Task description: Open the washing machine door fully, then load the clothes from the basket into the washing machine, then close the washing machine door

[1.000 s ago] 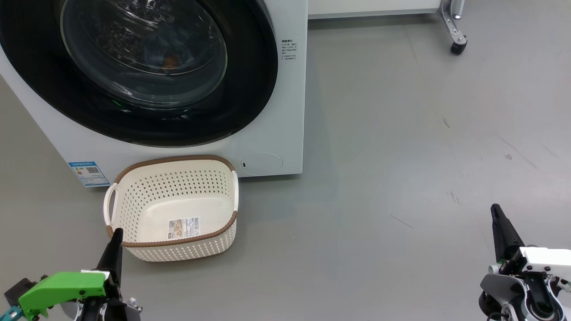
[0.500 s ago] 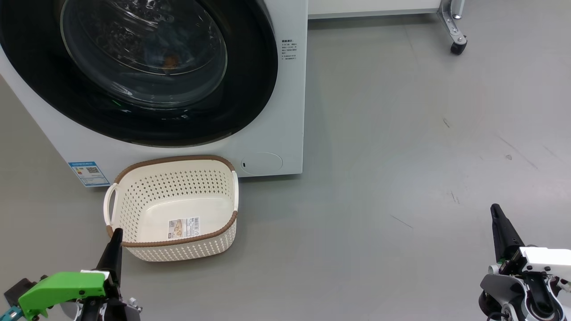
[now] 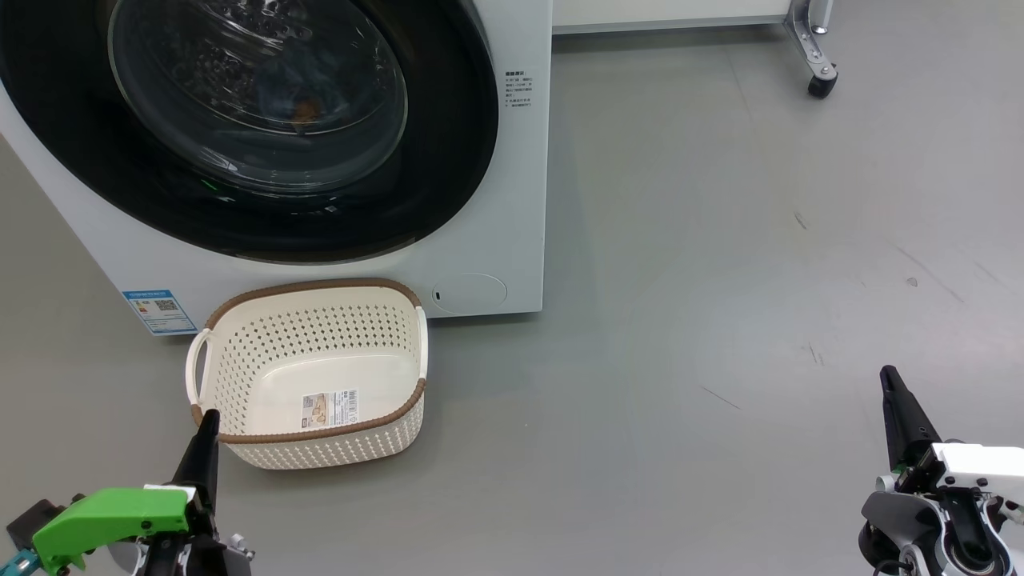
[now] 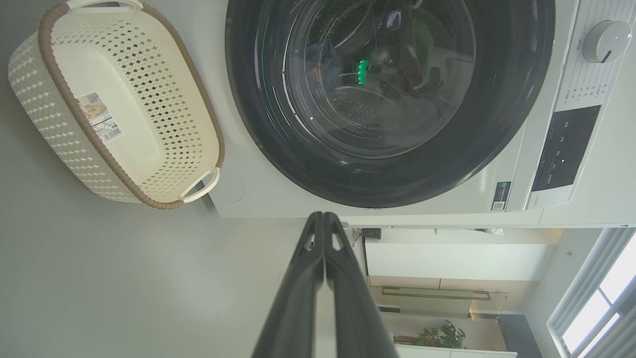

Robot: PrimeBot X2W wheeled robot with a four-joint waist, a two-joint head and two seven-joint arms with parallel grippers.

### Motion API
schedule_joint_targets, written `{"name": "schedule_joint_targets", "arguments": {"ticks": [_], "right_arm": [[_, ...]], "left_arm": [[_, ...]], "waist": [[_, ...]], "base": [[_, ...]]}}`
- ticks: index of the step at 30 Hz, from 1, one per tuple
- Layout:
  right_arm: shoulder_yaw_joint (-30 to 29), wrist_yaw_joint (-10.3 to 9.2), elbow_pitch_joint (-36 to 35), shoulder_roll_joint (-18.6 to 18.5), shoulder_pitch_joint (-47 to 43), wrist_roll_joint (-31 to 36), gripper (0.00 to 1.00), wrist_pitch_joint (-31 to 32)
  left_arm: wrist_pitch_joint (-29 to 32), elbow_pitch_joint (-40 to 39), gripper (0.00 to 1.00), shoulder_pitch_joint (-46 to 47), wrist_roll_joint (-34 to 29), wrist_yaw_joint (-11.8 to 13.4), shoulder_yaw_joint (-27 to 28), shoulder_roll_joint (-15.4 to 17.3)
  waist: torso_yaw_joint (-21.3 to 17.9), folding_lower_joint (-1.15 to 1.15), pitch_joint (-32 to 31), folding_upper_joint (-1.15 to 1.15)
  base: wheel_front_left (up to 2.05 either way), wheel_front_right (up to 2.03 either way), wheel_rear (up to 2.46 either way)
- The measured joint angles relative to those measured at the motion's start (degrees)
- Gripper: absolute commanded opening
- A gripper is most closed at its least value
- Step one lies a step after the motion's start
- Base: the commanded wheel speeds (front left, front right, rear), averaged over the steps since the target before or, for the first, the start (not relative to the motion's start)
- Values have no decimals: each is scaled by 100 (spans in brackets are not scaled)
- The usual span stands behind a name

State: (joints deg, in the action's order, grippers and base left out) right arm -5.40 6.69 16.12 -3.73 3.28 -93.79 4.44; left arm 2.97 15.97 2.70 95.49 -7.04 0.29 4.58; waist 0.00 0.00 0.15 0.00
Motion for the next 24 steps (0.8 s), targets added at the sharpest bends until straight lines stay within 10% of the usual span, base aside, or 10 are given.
{"name": "schedule_joint_targets", "arguments": {"ticks": [24], "right_arm": [[-8, 0, -4, 3, 0, 0, 0, 1]], "left_arm": [[0, -3, 0, 1, -1, 0, 20, -1]], "waist": [[0, 0, 1, 0]], "base": [[0, 0, 0]]}}
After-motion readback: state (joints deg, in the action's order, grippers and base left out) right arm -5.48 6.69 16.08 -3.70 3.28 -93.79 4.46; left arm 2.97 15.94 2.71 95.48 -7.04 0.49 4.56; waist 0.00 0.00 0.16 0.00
